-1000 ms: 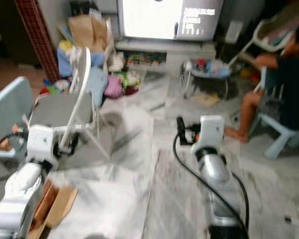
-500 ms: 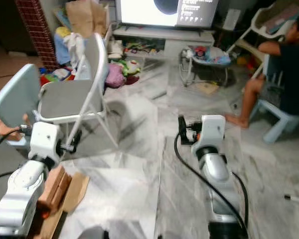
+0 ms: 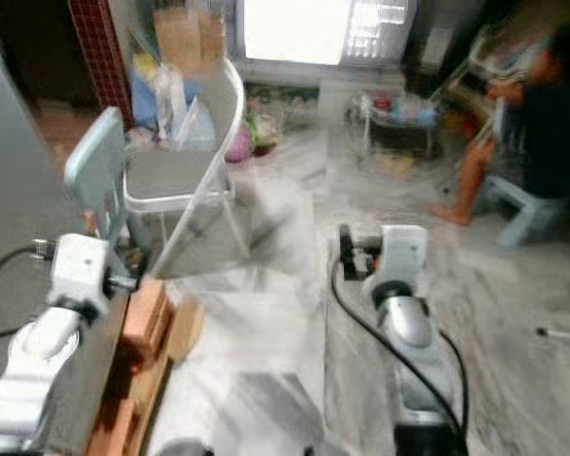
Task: Restocking fridge
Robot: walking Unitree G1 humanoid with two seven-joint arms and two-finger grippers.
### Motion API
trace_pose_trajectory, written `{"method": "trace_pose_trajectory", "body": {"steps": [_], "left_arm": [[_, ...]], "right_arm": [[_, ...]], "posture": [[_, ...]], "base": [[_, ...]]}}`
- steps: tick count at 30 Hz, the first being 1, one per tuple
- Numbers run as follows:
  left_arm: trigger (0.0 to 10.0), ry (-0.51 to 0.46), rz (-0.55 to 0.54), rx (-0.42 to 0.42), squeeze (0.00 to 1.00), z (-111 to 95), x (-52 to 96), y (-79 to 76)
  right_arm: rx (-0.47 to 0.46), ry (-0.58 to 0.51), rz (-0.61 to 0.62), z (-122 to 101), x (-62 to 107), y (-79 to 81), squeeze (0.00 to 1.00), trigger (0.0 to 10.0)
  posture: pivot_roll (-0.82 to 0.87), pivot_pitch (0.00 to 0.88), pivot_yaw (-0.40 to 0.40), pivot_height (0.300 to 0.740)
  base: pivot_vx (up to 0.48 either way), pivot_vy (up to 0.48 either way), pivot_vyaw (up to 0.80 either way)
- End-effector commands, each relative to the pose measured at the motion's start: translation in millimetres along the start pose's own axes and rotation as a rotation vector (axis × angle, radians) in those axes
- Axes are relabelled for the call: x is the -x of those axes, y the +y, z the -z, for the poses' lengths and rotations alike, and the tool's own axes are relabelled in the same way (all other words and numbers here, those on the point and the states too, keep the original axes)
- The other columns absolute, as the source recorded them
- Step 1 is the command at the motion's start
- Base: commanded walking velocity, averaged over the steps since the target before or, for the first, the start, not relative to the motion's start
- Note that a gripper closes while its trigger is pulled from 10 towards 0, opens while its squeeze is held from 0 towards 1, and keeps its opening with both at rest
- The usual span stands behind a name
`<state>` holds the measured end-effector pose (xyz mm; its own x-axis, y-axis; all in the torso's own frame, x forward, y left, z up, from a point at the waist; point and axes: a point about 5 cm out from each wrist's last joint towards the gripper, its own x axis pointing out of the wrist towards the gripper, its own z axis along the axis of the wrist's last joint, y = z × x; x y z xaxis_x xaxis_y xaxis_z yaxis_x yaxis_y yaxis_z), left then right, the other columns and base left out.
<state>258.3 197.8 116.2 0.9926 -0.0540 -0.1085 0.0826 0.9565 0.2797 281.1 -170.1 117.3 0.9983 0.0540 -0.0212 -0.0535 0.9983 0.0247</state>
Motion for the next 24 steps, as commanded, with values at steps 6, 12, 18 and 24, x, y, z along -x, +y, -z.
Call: {"method": "trace_pose_trajectory", "body": {"steps": [6,12,18,24], "left_arm": [[10.0,-0.027,-0.034,-0.006,0.00,-1,2.9,7.3],[10.0,-0.050,-0.032,0.036,0.00,-2,0.6,13.3],[10.0,-0.057,-0.027,0.054,0.00,-4,-0.6,13.9],[10.0,-0.045,-0.012,0.063,0.00,0,0.1,12.4]], "right_arm": [[0.008,-0.013,0.020,-3,-2.6,-4.3,0.00,10.0],[0.027,-0.015,0.041,-2,-4.6,-6.6,0.00,10.0],[0.024,-0.026,0.059,-5,-6.3,-8.6,0.00,10.0],[0.028,-0.019,0.057,-4,-5.7,-8.7,0.00,10.0]], "posture": [[0.10,0.000,-0.019,0.740],[0.10,0.000,-0.023,0.740],[0.11,0.000,-0.024,0.740],[0.10,0.000,-0.026,0.740]], "base": [[0.000,0.000,0.00],[0.000,0.000,0.00],[0.000,0.142,0.00],[0.000,0.431,0.00]]}}
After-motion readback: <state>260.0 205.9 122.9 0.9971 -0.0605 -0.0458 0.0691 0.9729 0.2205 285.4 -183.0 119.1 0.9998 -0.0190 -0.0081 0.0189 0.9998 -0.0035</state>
